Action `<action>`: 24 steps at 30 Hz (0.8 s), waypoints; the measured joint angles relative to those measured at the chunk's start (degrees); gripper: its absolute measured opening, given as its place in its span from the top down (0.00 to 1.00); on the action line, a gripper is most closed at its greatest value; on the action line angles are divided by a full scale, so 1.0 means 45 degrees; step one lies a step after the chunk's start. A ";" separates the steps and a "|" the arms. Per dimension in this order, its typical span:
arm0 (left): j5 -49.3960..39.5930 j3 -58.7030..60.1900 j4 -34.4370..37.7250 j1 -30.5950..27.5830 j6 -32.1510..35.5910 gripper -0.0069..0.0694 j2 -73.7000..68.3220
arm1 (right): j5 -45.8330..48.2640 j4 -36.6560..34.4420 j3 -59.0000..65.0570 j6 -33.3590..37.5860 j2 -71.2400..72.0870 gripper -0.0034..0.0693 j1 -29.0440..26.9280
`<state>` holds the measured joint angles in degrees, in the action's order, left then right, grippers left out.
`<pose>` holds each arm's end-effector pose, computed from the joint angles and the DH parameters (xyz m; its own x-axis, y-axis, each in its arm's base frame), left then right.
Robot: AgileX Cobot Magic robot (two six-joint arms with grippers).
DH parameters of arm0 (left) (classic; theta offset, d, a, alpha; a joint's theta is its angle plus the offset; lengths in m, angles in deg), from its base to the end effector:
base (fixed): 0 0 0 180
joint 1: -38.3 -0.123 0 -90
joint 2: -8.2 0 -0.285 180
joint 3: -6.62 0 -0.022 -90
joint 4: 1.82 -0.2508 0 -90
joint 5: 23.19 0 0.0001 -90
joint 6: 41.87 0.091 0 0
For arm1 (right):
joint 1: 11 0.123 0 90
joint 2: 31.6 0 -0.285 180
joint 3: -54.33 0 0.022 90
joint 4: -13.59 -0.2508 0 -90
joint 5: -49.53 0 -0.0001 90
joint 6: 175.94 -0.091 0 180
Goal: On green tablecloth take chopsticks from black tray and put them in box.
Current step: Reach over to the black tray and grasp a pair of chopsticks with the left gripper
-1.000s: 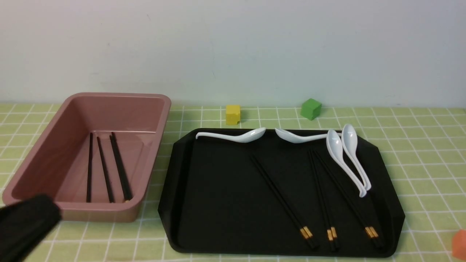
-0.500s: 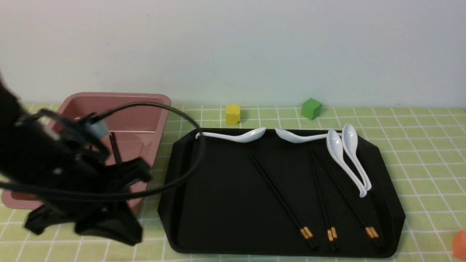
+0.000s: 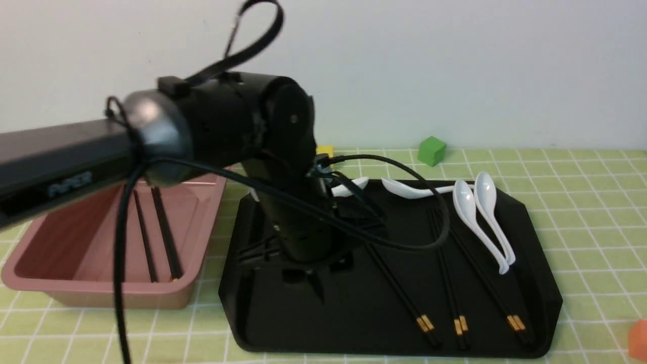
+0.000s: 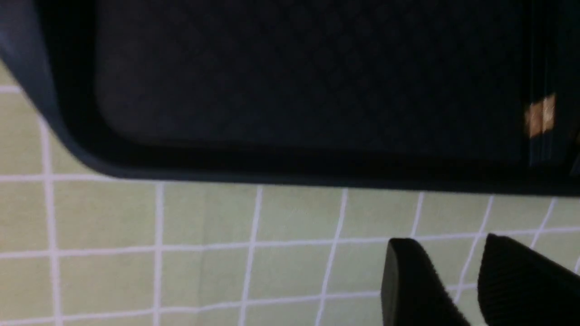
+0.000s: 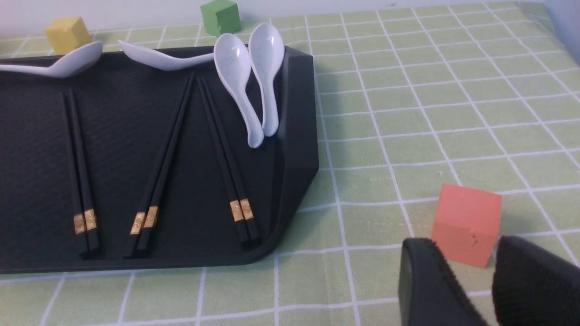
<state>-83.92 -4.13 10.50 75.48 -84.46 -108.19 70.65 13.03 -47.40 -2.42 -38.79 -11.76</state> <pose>0.3052 -0.2528 0.2452 -0.9832 -0.1805 -0.0265 -0.1641 0.9386 -0.3034 0.0527 -0.0004 0.1744 -0.2820 0.1257 -0.9512 0.0446 0.9920 0.1178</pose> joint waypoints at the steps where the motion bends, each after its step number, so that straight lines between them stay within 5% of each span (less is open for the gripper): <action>1: 0.0228 -0.0242 -0.0027 0.0122 -0.0387 0.55 -0.0251 | 0.0000 0.0000 0.0000 0.0000 0.0000 0.62 0.0000; 14: 0.0775 -0.3907 -0.0084 0.0638 -0.3902 0.47 -0.3992 | 0.0000 0.0000 0.0000 0.0000 0.0000 0.62 0.0000; 24: 0.2122 -0.4189 -0.0045 0.0638 -0.4924 0.47 -0.5066 | 0.0000 0.0000 0.0000 0.0000 0.0000 0.62 0.0000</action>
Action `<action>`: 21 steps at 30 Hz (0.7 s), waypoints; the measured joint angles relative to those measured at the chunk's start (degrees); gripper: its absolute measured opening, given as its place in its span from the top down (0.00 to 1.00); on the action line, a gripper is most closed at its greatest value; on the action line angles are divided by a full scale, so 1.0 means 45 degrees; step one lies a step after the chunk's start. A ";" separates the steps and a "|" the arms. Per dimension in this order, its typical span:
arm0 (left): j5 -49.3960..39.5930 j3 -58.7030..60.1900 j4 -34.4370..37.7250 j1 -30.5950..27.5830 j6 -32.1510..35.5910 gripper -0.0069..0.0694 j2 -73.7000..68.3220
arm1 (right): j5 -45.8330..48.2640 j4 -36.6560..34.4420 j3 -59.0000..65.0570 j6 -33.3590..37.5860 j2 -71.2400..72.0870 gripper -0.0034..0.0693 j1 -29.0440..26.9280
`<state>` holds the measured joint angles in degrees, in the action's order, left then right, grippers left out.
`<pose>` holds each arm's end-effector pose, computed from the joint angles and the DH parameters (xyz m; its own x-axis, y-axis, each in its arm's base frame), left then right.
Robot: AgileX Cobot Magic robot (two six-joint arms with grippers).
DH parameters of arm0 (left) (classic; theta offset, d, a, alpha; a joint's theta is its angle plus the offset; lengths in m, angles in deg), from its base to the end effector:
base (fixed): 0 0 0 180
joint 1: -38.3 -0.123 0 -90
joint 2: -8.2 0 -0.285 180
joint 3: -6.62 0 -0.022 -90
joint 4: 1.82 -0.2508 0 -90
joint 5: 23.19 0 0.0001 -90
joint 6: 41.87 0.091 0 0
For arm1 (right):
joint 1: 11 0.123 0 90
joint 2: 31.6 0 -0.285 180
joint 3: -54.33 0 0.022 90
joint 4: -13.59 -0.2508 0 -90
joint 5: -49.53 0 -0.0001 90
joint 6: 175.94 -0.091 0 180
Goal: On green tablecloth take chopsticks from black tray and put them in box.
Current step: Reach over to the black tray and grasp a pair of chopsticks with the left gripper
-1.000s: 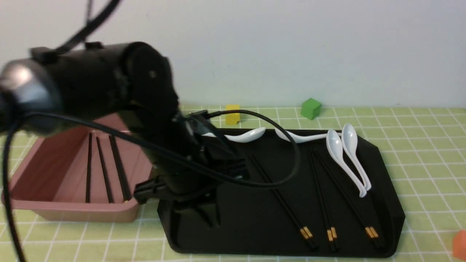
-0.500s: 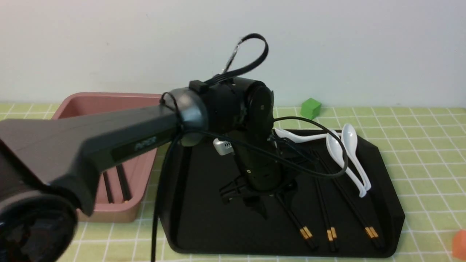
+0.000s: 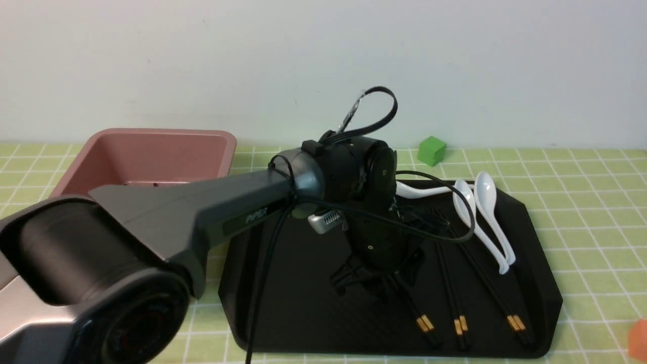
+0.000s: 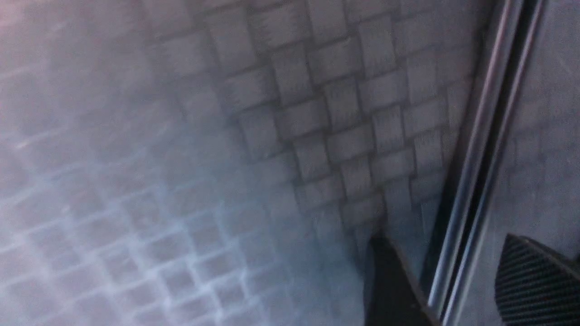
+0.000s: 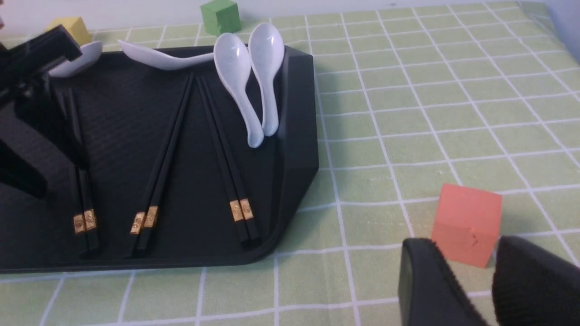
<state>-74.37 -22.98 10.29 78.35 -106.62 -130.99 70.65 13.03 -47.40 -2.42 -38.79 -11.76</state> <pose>0.3653 -0.3265 0.1614 -0.8632 -0.5029 0.0439 -0.4816 0.7943 -0.3703 0.0527 -0.0004 0.1744 -0.2820 0.1257 -0.9512 0.0446 0.9920 0.1178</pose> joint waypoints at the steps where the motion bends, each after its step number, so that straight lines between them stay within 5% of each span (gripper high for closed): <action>1: -0.0002 -0.0013 0.0010 0.0000 -0.0043 0.47 -0.0030 | 0.0000 0.0000 0.0000 0.0000 0.0000 0.62 0.0000; 21: -0.1826 -0.0557 -0.0488 0.0000 -0.0251 0.60 -0.0335 | 0.0000 0.0000 0.0000 0.0000 0.0000 0.62 0.0000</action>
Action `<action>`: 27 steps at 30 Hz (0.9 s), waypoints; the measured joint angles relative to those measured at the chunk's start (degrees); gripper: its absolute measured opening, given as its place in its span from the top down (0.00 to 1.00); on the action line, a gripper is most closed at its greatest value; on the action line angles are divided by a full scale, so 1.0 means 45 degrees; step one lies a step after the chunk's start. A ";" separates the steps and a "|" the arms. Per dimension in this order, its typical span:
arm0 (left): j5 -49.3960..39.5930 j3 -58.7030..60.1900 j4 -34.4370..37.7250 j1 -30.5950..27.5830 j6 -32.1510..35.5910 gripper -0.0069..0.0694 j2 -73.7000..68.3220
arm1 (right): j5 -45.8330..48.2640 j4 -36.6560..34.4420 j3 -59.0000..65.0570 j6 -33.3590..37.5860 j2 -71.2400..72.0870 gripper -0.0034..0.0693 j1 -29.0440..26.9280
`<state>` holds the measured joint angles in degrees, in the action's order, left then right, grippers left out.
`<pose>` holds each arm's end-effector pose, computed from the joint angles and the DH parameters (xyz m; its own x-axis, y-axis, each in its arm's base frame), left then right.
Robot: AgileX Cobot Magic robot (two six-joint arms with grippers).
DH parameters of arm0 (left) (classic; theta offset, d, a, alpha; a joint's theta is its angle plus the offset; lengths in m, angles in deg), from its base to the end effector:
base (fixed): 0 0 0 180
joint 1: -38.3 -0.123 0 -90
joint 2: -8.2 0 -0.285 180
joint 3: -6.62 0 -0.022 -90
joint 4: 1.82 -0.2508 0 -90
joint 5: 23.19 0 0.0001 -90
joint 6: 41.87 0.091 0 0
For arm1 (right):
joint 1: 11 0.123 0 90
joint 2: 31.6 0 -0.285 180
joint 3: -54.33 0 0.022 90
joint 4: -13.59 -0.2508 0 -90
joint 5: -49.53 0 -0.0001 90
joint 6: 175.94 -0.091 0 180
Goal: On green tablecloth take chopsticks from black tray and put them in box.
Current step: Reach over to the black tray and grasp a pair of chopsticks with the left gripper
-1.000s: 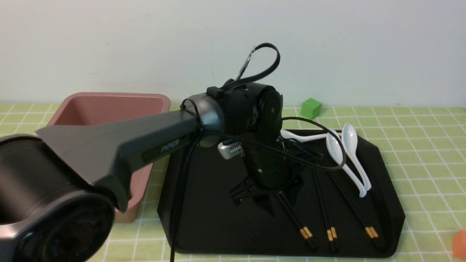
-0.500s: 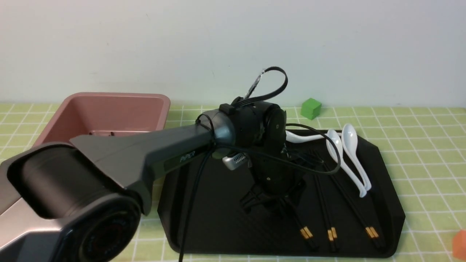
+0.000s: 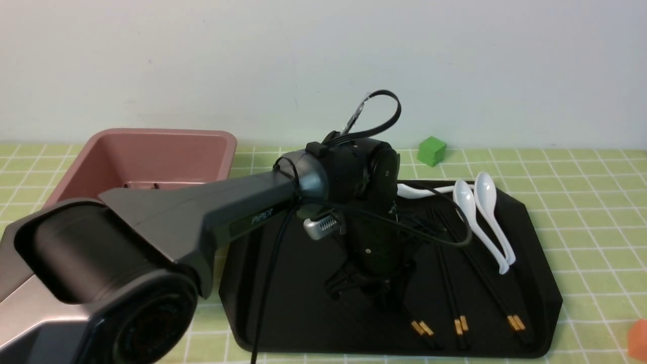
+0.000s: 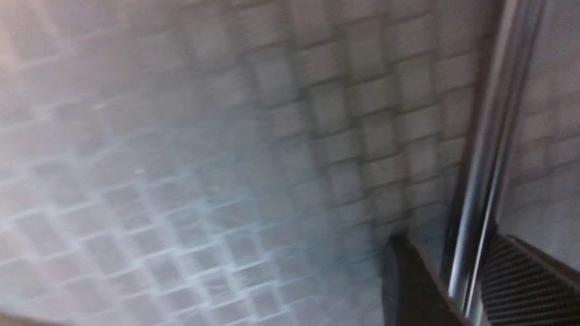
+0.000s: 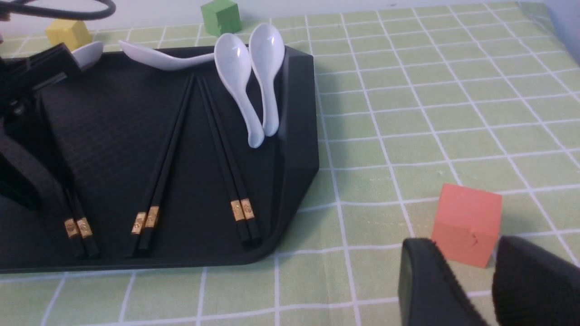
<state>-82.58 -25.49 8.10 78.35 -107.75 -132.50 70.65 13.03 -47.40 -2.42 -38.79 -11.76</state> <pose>0.3622 -0.3221 0.1565 -0.8684 -0.4914 0.0669 -0.4913 0.8343 -0.2502 0.0527 -0.0004 0.1744 -0.2820 0.1257 -0.9512 0.0446 0.9920 0.1178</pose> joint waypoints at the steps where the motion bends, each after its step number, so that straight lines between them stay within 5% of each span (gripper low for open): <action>1: -0.0309 -0.0164 -0.0121 0.0000 0.0156 0.61 -0.0058 | 0.0000 0.0000 0.0000 0.0000 0.0000 0.62 0.0000; 8: -0.2150 -0.1887 -0.1126 0.0018 0.0347 0.61 -0.0523 | 0.0000 0.0000 0.0000 0.0000 0.0000 0.62 0.0000; 17: -0.2301 -0.2302 -0.1343 0.0006 -0.1511 0.57 -0.0569 | 0.0000 0.0000 0.0000 0.0000 0.0000 0.62 0.0000; 27: -0.2318 -0.2327 -0.1370 0.0006 -0.1922 0.54 -0.1074 | 0.0000 0.0000 0.0000 0.0000 0.0000 0.62 0.0000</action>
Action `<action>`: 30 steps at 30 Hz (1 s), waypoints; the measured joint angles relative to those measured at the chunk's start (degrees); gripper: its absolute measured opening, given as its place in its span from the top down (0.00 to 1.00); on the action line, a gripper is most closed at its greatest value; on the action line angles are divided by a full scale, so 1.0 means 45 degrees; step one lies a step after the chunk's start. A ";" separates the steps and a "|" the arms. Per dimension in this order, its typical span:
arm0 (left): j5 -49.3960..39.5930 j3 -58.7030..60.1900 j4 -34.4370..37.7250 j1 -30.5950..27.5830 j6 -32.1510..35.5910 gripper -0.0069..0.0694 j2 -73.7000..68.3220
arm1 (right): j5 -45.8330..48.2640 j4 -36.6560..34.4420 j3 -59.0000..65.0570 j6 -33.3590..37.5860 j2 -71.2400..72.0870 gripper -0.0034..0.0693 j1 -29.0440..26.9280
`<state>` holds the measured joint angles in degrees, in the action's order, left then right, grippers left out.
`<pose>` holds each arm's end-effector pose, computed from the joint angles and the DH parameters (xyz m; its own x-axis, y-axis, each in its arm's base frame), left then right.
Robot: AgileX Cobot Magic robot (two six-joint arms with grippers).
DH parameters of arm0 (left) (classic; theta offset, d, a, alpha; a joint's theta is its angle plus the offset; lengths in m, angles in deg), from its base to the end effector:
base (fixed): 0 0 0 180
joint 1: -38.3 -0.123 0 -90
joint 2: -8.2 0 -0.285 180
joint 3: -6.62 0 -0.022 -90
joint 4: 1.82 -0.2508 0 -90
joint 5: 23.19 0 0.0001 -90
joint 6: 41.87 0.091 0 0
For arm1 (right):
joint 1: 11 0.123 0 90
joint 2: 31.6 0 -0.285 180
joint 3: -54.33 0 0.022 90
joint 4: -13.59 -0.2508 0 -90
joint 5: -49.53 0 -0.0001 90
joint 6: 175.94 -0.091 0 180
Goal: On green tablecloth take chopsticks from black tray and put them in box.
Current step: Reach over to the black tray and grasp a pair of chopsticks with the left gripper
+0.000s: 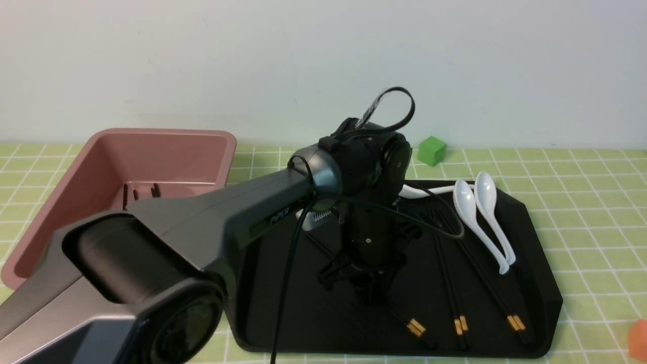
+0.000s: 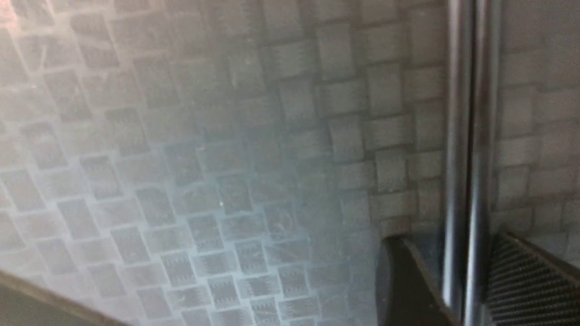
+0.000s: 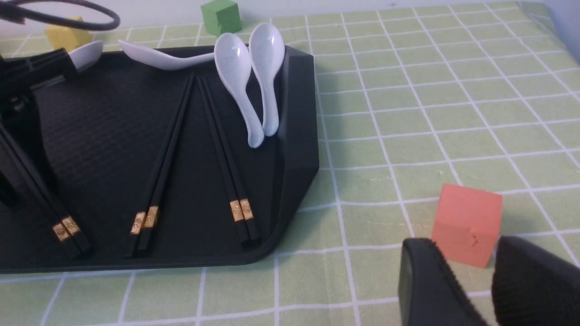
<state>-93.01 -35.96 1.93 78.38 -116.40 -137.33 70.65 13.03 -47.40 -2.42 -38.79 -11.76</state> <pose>0.3757 -0.3234 0.1594 -0.8147 -0.5792 0.0281 -0.5771 0.8050 -0.1376 0.0527 -0.0004 0.1744 -0.2820 0.1257 -0.9512 0.0446 0.9920 0.1178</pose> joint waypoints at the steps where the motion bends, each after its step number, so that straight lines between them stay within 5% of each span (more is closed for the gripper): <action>1: 0.0000 -0.0012 -0.0013 0.0000 -0.0011 0.54 -0.0003 | 0.0000 0.0000 0.0000 0.0000 0.0000 0.62 0.0000; 10: -0.0032 -0.0069 -0.0055 0.0000 -0.0286 0.58 -0.0111 | 0.0000 0.0000 0.0000 0.0000 0.0000 0.62 0.0000; 19: 0.0134 -0.0286 -0.0136 0.0000 0.0235 0.76 -0.0216 | 0.0000 0.0000 0.0000 0.0000 0.0000 0.62 0.0000; 30: -0.0077 -0.2003 -0.0449 0.0000 0.6111 0.77 0.1572 | 0.0000 0.0000 0.0000 0.0000 0.0000 0.62 0.0000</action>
<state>-93.36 -44.97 -0.09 78.38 -88.90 -130.26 70.65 13.03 -47.40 -2.42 -38.79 -11.76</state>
